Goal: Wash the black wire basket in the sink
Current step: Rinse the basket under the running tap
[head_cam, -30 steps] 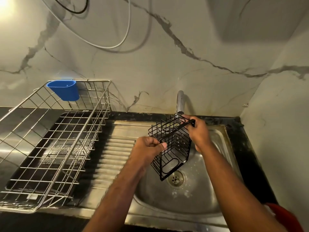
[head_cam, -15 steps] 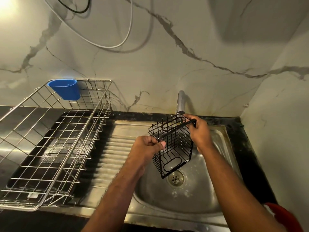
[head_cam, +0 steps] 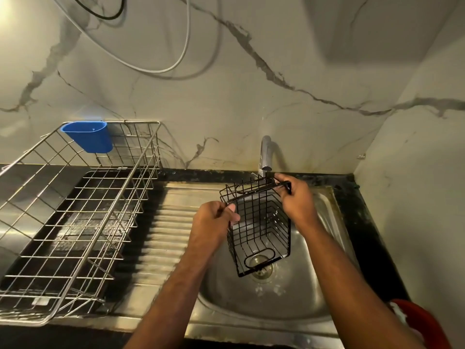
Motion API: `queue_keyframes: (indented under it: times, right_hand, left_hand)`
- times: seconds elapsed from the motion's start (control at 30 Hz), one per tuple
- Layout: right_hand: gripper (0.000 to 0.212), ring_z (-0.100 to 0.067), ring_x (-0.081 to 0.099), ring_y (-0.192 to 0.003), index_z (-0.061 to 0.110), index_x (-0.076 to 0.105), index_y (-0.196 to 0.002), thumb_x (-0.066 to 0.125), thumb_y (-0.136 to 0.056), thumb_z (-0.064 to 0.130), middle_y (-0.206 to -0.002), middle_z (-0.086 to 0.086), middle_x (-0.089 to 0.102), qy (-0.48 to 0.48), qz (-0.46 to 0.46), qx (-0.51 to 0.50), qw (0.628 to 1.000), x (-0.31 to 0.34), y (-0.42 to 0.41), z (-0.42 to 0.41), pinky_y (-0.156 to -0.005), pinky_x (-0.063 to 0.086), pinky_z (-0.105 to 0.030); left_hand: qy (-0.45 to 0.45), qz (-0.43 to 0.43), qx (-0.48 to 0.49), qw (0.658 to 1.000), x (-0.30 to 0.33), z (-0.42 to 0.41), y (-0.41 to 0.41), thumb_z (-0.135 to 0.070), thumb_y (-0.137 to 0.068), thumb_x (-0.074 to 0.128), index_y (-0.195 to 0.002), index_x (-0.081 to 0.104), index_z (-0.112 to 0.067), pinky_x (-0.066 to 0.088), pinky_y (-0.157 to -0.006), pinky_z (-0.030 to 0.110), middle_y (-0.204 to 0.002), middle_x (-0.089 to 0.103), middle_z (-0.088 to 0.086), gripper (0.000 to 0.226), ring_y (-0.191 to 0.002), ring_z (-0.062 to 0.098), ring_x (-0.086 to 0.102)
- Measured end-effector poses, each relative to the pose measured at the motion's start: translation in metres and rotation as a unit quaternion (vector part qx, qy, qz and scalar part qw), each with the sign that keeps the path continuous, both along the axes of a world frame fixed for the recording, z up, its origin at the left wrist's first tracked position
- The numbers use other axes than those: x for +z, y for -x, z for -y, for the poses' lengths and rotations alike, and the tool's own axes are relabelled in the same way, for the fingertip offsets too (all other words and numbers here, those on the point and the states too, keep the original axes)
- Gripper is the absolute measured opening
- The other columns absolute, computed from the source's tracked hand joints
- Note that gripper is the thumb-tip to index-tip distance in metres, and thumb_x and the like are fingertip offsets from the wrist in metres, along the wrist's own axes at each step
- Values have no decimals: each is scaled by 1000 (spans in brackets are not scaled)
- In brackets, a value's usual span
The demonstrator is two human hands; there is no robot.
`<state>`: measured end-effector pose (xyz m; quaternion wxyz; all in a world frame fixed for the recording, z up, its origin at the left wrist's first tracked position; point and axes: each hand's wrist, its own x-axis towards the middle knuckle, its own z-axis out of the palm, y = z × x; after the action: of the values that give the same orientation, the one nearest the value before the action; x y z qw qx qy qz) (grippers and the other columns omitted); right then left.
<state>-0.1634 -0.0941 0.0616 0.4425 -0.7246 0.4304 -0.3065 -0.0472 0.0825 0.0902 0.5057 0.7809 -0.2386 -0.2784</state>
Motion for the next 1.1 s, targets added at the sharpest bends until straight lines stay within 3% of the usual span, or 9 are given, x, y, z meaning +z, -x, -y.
queue_keyframes:
  times: [0.07, 0.13, 0.23, 0.37, 0.6, 0.8, 0.93, 1.03, 1.1]
  right_hand:
    - [36, -8, 57, -113, 22, 61, -134, 58, -99, 12, -134, 1, 63, 3, -8, 3, 1000, 1, 1, 0, -90, 42, -24]
    - [34, -10, 58, -115, 21, 62, -132, 57, -99, 13, -132, 1, 64, 7, -8, 6, 1000, 1, 2, -1, -91, 41, -24]
    - [33, -7, 58, -109, 22, 63, -130, 58, -99, 14, -129, 2, 66, 15, -13, 4, 1000, 0, 2, -1, -88, 42, -23]
    - [32, -9, 60, -108, 23, 64, -129, 57, -99, 13, -124, 3, 67, 10, -10, 7, 1000, -1, 0, 0, -88, 45, -24]
    - [31, -10, 68, -106, 24, 62, -128, 56, -100, 14, -120, 6, 68, -21, 9, 24, 999, -6, -11, 6, -96, 55, -41]
    - [30, -14, 68, -102, 24, 61, -129, 57, -100, 18, -120, 1, 69, -23, -2, 23, 999, -6, -20, 10, -87, 54, -31]
    - [29, -15, 67, -99, 21, 62, -128, 58, -99, 19, -116, 0, 71, -17, -15, 18, 1000, -8, -24, 15, -87, 56, -35]
    - [28, -5, 64, -91, 15, 63, -125, 59, -98, 14, -109, 5, 69, 13, -29, 15, 999, -9, -25, 20, -74, 51, -16]
    - [26, -2, 64, -87, 11, 65, -123, 60, -97, 12, -105, 3, 72, 26, -31, 11, 999, -10, -25, 24, -70, 47, -12]
  left_hand:
    - [4, 17, -3, 1000, 0, 0, 0, -30, -102, 60, -85, 70, -13, 58, -86, 41, -87, 79, -3, 26, -91, 22, 74]
    - [6, 21, -6, 1000, -1, 0, 1, -30, -103, 58, -86, 69, -12, 59, -83, 39, -85, 79, -2, 28, -89, 20, 74]
    - [1, 42, -7, 999, -1, -1, 2, -32, -104, 55, -85, 68, -14, 54, -76, 30, -83, 78, -2, 29, -85, 13, 72]
    - [15, 44, -3, 999, -2, -1, 1, -35, -104, 55, -86, 69, -14, 56, -78, 38, -78, 75, 0, 31, -79, 19, 71]
    - [63, 15, 9, 998, -2, 2, -1, -38, -101, 59, -84, 68, -10, 55, -70, 30, -70, 68, -1, 34, -68, 14, 63]
    - [103, -30, 15, 994, 0, 4, -1, -34, -99, 64, -89, 68, -5, 55, -77, 30, -70, 65, 2, 30, -72, 14, 63]
    - [116, -40, 14, 992, 1, 5, 0, -31, -97, 67, -87, 70, -4, 60, -83, 35, -69, 69, 3, 29, -70, 14, 65]
    - [121, -37, 2, 992, 2, 8, 4, -37, -94, 69, -84, 72, -5, 59, -83, 35, -71, 73, 3, 34, -69, 12, 67]
    - [114, -24, -13, 993, 3, 9, 7, -39, -94, 69, -81, 72, -7, 58, -86, 34, -73, 74, 4, 35, -71, 11, 68]
